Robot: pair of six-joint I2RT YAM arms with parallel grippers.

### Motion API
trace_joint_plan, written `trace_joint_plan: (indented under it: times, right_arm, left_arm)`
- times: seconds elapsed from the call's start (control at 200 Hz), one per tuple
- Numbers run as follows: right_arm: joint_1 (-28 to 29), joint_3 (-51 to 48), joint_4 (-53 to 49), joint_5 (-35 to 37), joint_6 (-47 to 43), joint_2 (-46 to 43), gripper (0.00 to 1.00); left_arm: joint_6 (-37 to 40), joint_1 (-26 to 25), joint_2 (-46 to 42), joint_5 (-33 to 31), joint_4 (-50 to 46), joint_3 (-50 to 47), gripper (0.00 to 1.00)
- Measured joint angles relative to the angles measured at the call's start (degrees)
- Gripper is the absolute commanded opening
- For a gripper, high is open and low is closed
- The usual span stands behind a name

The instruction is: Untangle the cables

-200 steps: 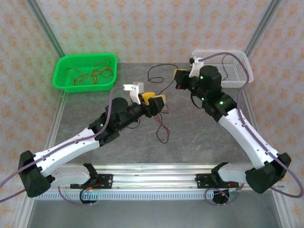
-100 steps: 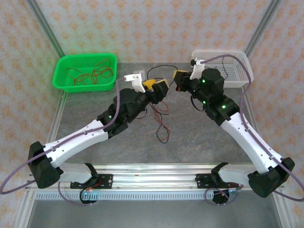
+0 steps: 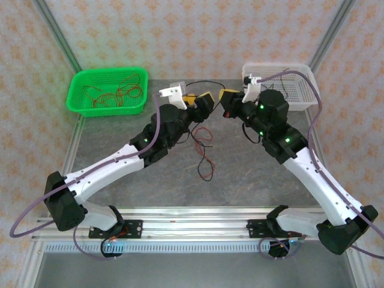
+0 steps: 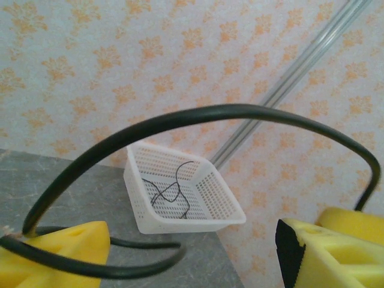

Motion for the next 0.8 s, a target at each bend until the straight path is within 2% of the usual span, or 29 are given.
trace_joint_plan:
  times: [0.14,0.235,0.41,0.541,0.586,0.796]
  right_arm:
    - [0.79,-1.05,0.13,-0.02,0.42,-0.66,0.00]
    - [1.16,-1.90,0.24,-0.02,0.85,-1.18,0.00]
    - [1.49,-3.28,0.37,-0.02,1.51,-2.10,0.00]
    - [1.49,-3.54,0.37,0.20,1.70,-3.08,0.00]
    - [1.49,-3.54,0.35,0.46,1.70,-3.45,0.00]
    - [1.46,-2.01,-1.07,4.68,1.11,-3.82,0.00]
  left_arm:
    - [-0.79,1.09,0.52,-0.72,0.17,0.11,0.73]
    - [-1.57,1.95,0.90,-1.86,0.66,0.39,0.66]
    - [-3.41,3.26,1.73,-3.98,1.88,1.11,0.41]
    - [-4.17,3.65,2.49,-4.87,2.56,1.20,0.08]
    - [-4.42,3.74,2.78,-4.94,2.71,1.20,0.01]
    - [-3.65,3.74,2.89,-4.02,2.89,-0.02,0.00]
